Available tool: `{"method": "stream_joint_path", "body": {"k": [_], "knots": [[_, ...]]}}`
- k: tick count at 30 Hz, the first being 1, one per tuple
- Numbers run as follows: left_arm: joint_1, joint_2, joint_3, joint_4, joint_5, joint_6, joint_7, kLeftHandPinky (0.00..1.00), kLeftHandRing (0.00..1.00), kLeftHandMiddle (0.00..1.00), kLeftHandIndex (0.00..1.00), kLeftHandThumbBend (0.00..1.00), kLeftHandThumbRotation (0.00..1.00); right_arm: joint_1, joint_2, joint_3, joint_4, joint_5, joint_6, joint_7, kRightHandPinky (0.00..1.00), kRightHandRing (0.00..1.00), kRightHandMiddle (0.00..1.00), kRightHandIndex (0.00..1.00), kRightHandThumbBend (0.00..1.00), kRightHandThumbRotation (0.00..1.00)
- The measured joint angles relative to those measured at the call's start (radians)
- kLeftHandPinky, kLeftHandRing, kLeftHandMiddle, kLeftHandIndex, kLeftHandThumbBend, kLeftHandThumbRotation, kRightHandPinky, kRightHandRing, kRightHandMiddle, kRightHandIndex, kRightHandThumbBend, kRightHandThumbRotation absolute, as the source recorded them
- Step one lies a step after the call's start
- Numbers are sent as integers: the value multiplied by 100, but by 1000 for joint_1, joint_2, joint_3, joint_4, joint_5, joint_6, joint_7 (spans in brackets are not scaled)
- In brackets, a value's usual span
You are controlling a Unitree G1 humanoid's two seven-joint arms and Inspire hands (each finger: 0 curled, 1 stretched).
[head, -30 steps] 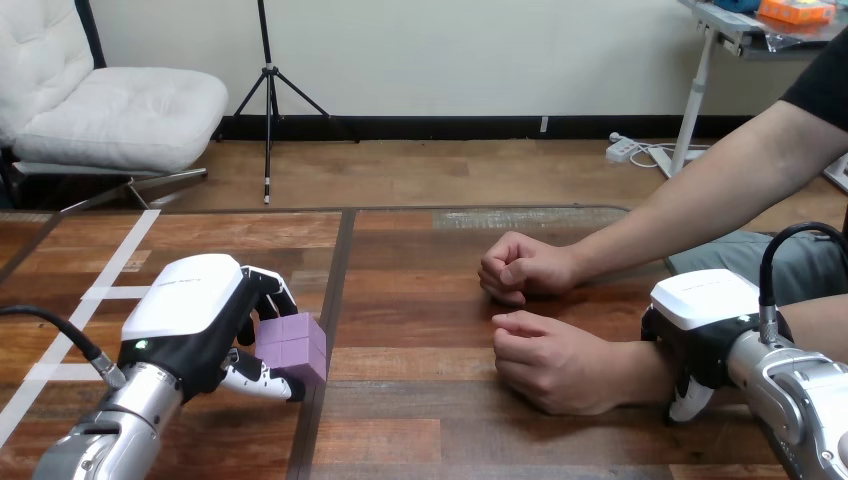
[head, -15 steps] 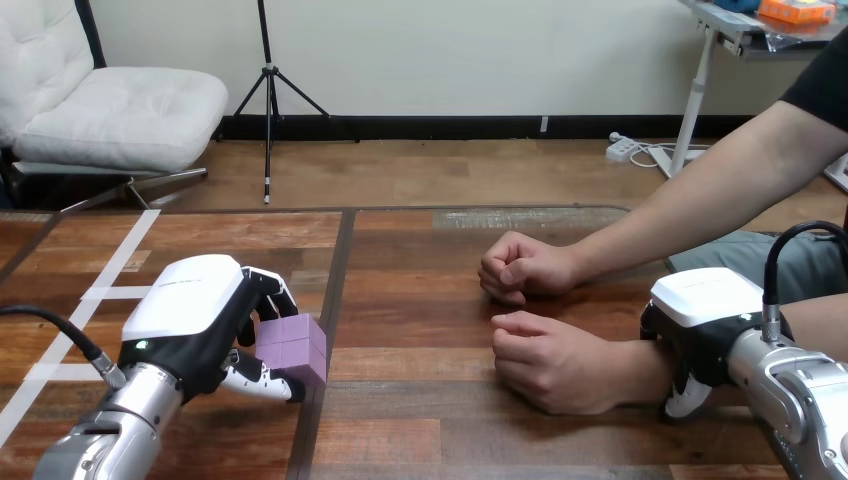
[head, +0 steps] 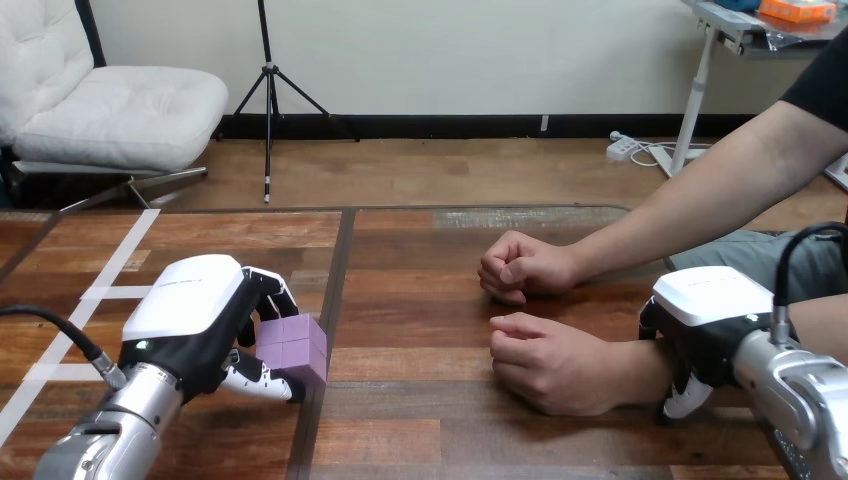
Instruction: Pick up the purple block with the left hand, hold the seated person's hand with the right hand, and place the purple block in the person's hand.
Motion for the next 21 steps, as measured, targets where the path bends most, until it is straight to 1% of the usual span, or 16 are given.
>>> {"method": "stream_joint_path", "body": {"k": [5, 11, 21], "knots": [[0, 0, 0, 0, 0, 0, 0, 40, 43, 48, 48, 73, 0, 18, -10, -17, -21, 22, -11, -11, 27, 36, 44, 52, 75, 0], [0, -1, 0, 0, 0, 0, 0, 40, 43, 48, 48, 73, 0, 35, -19, -33, -51, 43, -24, -18, 24, 33, 41, 48, 76, 0], [0, -4, 0, 0, 0, 0, 0, 40, 43, 48, 48, 73, 0, 56, -20, -51, -100, 46, -18, -15, 26, 34, 43, 52, 78, 0]]}}
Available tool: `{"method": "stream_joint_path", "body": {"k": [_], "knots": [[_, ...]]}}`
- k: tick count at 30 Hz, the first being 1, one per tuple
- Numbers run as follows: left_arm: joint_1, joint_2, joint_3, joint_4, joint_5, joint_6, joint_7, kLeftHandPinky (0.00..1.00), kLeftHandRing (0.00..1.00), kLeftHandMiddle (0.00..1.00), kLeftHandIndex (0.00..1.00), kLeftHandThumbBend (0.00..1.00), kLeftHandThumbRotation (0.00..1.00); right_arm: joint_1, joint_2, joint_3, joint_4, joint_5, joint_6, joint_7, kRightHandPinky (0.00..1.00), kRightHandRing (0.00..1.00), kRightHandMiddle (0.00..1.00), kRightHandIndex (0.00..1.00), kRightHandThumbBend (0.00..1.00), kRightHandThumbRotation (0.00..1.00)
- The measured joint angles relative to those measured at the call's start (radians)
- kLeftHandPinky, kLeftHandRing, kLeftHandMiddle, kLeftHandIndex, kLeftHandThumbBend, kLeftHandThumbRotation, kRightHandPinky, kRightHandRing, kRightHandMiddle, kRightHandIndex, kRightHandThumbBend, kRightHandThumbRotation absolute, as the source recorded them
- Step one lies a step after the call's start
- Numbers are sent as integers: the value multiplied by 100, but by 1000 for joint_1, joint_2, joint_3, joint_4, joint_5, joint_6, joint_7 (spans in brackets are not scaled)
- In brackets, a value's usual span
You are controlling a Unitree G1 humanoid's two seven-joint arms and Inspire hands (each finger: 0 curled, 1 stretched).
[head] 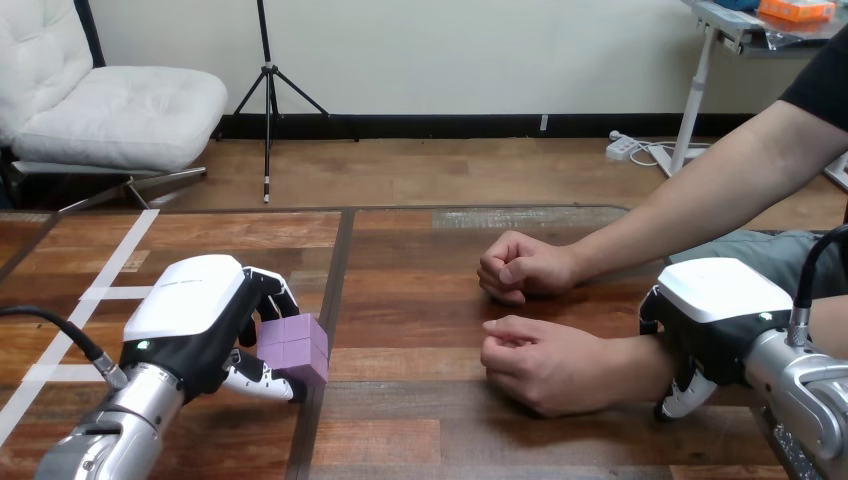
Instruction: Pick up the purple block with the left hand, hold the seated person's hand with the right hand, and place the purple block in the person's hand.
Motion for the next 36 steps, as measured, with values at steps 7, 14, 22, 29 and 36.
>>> {"method": "stream_joint_path", "body": {"k": [7, 14, 22, 29, 36], "knots": [[0, -2, 0, 0, 1, 0, 0, 39, 43, 48, 48, 73, 0, 5, 0, -4, -26, 1, 7, 10, 30, 39, 47, 53, 78, 0], [0, -2, 0, 0, 1, -1, 0, 40, 43, 48, 48, 73, 0, 12, 0, -11, -55, 14, 14, 24, 31, 40, 48, 53, 79, 0], [0, -4, 0, 0, 1, -3, 0, 40, 43, 48, 48, 73, 0, 20, 0, -18, -82, 19, 16, 27, 30, 38, 45, 52, 79, 0], [0, -4, 0, 0, 1, -18, 2, 39, 43, 47, 48, 73, 0, 27, 0, -20, -106, 19, 16, 27, 29, 37, 45, 53, 80, 0], [0, -7, 0, 0, 1, -26, 3, 40, 43, 47, 48, 73, 0, 33, 0, -22, -131, 19, 21, 28, 28, 37, 45, 53, 81, 0]]}}
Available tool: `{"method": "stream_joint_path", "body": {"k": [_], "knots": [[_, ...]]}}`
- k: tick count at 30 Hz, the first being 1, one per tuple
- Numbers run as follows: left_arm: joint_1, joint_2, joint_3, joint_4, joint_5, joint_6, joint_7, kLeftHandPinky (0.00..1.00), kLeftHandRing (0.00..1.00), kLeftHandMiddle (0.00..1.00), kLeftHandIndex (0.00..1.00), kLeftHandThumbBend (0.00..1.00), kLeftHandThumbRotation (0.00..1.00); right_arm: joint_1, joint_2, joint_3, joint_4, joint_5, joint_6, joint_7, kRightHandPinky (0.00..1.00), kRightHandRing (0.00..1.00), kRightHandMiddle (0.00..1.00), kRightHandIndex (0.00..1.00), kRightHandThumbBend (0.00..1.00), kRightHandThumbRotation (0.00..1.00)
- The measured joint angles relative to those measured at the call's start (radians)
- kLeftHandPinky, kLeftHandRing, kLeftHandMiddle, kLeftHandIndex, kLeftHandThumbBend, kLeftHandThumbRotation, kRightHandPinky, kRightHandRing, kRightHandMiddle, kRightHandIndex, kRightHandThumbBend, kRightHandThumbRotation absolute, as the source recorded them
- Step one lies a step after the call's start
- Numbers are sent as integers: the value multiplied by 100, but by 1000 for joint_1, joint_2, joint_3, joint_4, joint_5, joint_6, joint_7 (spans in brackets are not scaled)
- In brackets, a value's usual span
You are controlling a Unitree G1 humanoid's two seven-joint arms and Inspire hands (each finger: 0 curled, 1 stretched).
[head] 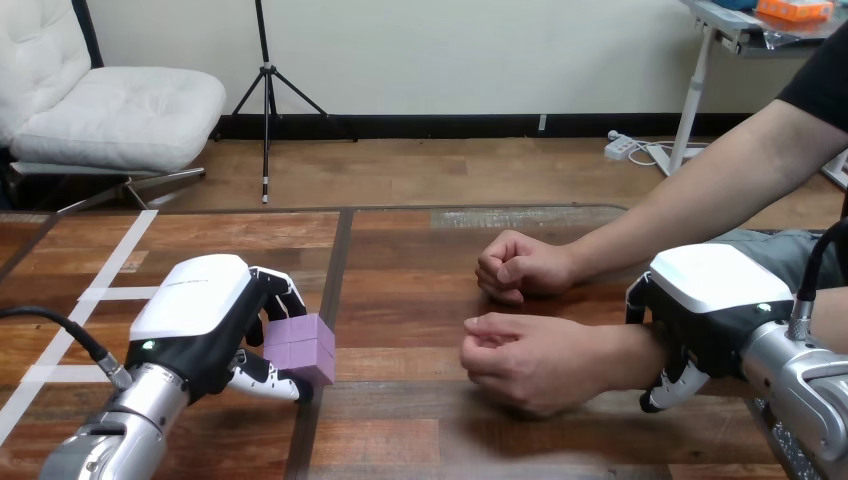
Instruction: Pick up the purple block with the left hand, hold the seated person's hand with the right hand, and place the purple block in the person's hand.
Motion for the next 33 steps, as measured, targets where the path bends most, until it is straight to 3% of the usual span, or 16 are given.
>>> {"method": "stream_joint_path", "body": {"k": [10, 33], "knots": [[0, -1, 0, 0, 0, -7, 2, 39, 43, 47, 48, 73, 0, 3, 0, -4, -41, 0, 6, 8, 32, 40, 48, 54, 79, 0], [0, -10, 0, 0, -1, -28, 7, 39, 43, 47, 47, 72, 0, 3, 2, -15, -104, 0, -16, 17, 30, 37, 46, 53, 78, 0]]}}
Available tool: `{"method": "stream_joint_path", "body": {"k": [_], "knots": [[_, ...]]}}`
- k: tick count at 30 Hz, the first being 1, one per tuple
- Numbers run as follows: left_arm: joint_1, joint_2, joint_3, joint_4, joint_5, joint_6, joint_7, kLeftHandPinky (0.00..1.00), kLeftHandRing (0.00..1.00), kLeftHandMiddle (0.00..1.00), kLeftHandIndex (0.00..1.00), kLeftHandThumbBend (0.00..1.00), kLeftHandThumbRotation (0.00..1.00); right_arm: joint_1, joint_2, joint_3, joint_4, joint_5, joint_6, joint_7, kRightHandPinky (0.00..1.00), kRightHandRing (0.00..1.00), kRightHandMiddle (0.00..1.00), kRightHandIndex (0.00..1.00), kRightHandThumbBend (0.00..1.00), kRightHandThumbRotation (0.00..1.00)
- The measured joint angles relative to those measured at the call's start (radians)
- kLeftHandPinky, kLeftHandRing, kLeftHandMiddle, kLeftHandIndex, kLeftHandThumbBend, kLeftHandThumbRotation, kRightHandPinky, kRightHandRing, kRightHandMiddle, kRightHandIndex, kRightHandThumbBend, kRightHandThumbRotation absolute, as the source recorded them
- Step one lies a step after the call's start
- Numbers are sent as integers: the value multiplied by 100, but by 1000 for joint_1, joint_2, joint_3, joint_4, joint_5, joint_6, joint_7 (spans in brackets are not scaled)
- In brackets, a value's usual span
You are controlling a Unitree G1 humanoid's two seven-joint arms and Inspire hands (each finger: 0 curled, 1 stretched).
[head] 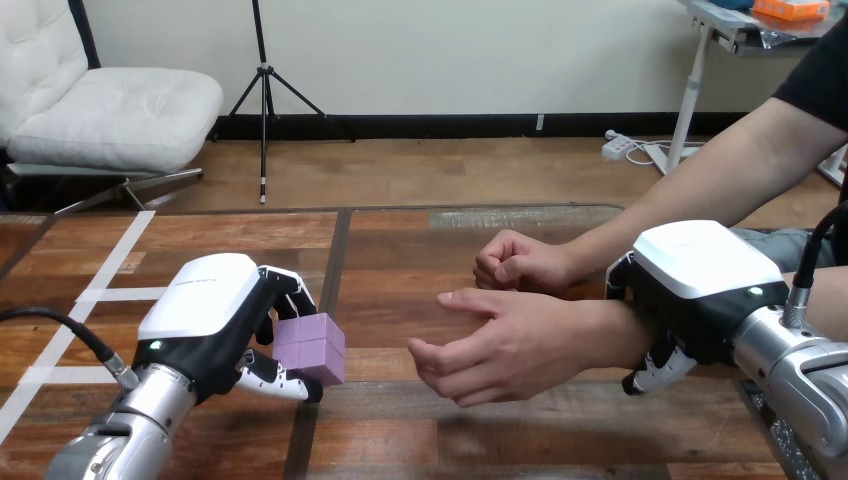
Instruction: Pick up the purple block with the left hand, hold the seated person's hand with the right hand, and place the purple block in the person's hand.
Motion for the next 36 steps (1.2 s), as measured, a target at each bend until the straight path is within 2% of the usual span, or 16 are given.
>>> {"method": "stream_joint_path", "body": {"k": [15, 25, 36], "knots": [[0, 0, 0, 0, 0, 0, 0, 40, 43, 47, 48, 72, 0, 0, 0, -1, -21, -7, -16, 8, 34, 41, 48, 54, 77, 0], [0, 0, 0, 0, 0, 0, 0, 39, 43, 47, 48, 71, 0, -6, 6, 6, -39, -40, -17, 46, 35, 43, 50, 56, 77, 0], [0, 0, 0, 0, 0, 0, 0, 39, 43, 47, 48, 71, 0, -10, 11, 18, -41, -61, -41, 50, 36, 45, 52, 56, 77, 0]]}}
